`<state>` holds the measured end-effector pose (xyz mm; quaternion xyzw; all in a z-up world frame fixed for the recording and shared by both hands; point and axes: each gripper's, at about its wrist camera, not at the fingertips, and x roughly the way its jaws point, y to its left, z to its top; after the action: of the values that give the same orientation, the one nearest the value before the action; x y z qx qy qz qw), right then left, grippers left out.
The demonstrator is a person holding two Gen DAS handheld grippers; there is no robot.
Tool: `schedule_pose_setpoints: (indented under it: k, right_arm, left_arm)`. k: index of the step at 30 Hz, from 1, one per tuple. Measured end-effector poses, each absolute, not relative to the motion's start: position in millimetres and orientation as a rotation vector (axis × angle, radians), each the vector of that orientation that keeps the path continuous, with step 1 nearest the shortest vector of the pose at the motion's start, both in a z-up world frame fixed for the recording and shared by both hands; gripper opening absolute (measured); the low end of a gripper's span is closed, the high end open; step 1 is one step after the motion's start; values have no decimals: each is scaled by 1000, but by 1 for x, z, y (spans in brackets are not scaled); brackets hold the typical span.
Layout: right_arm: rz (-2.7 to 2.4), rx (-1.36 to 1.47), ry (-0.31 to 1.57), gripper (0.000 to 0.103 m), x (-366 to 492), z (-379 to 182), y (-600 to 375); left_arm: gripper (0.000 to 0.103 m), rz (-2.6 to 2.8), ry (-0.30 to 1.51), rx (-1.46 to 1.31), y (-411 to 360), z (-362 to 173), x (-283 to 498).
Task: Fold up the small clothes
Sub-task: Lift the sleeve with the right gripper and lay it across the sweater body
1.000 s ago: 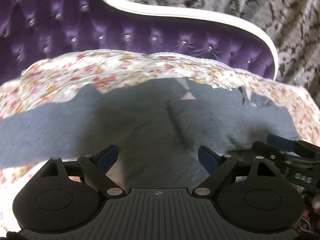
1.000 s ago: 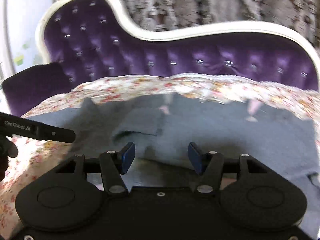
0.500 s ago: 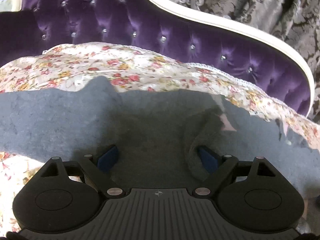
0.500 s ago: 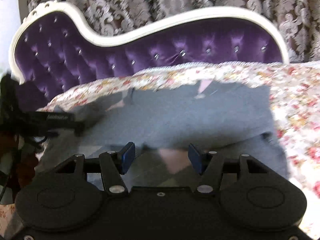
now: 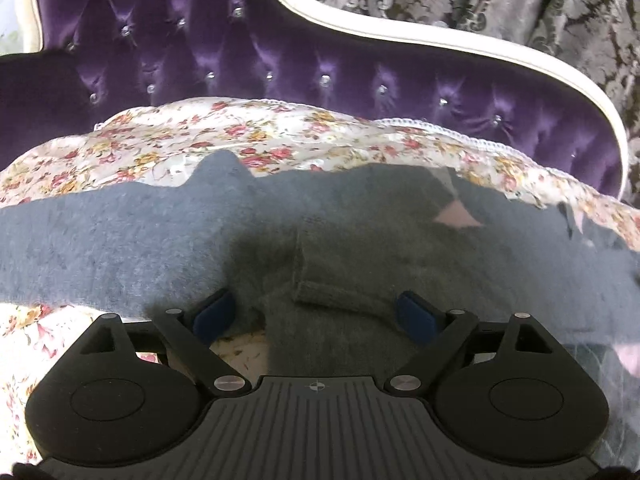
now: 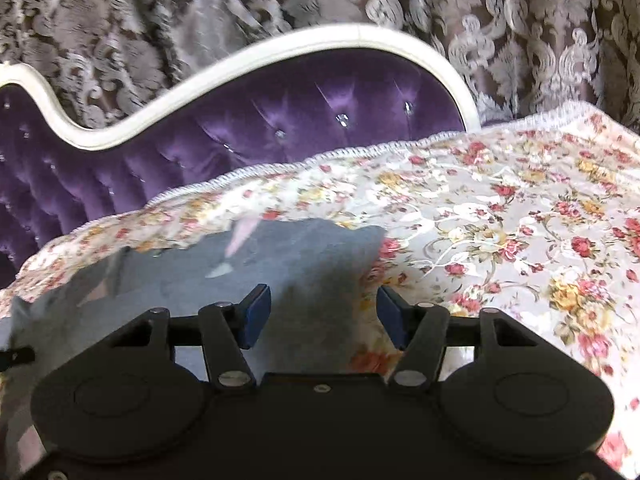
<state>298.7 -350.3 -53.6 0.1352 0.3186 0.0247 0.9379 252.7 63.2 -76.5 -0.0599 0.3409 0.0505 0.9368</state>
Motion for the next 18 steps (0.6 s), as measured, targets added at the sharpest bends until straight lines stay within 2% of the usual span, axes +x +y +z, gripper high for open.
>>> schedule_pose_setpoints:
  k: [3,4,5,6,12,18]
  right_arm:
    - [38,304,684,48,314,-64,-356]
    - [32,311,696,21,319,-66,-358]
    - [33,305,712,11,321,-67,-357]
    - [35,285,717,9,322,-66,-355]
    - [-51,206,741,10,322,-76,-365]
    - [-73,198,665,51,301,-54,-356]
  left_arm:
    - [90,80,703,-125,64,-76,251]
    - [90,71,706,-125,65,-76,250]
    - [90,61,708,-127,66,-76,250]
    - [90,54,710,-131,67,-76,249]
    - [90,26,723,-93,69,-77,247]
    - [98,4,730,-19,64,-81,244]
